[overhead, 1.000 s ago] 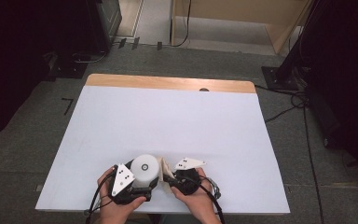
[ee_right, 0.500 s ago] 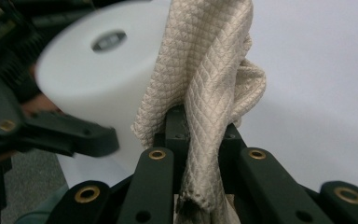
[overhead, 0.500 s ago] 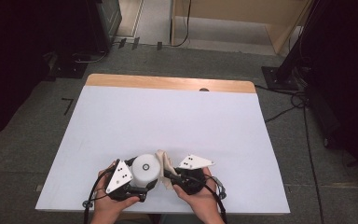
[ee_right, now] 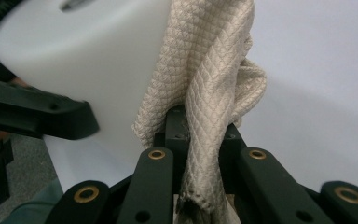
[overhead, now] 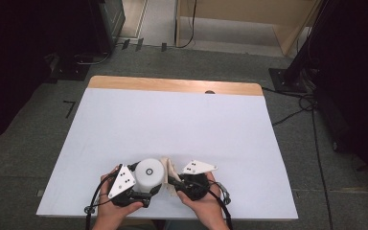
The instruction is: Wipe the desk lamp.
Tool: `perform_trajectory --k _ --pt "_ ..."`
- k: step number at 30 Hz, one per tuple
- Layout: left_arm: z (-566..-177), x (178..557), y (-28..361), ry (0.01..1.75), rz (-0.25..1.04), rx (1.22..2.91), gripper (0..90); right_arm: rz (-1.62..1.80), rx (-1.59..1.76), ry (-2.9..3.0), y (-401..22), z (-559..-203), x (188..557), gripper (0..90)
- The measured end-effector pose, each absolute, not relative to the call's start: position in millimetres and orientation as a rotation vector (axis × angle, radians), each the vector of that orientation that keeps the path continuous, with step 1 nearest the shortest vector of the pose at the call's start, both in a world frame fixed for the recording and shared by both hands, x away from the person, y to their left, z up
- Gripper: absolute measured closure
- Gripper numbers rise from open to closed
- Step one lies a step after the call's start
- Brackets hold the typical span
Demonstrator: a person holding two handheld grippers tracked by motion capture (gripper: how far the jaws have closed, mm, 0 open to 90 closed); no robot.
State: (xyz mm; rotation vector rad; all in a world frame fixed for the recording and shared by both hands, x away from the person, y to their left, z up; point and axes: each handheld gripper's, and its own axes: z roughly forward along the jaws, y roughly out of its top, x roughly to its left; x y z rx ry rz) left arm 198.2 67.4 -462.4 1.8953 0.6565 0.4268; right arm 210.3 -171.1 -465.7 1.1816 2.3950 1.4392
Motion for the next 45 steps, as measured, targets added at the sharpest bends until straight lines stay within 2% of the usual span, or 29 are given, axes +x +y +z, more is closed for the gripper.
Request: perform_trajectory --k 6,15,30,35,38,45 --pt "-463 198 68 0.660 0.419 1.893 8.0 1.384 1.223 2.445 -169 -484 215 81.2" --pt "-464 198 69 0.667 0.410 1.897 7.8 1.387 1.270 2.481 -170 -492 221 82.1" --pt "-463 198 69 0.671 0.408 1.899 7.8 1.527 1.115 2.353 -175 -439 205 81.9" --pt "-461 194 68 0.716 0.434 1.889 7.0 1.513 1.139 2.347 -178 -442 208 81.8" --pt "-457 190 65 0.744 0.462 1.890 1.9 1.500 1.174 2.333 -184 -447 213 81.8" --pt "-451 184 54 0.936 0.497 1.855 0.0 1.485 1.223 2.341 -188 -456 219 81.8"
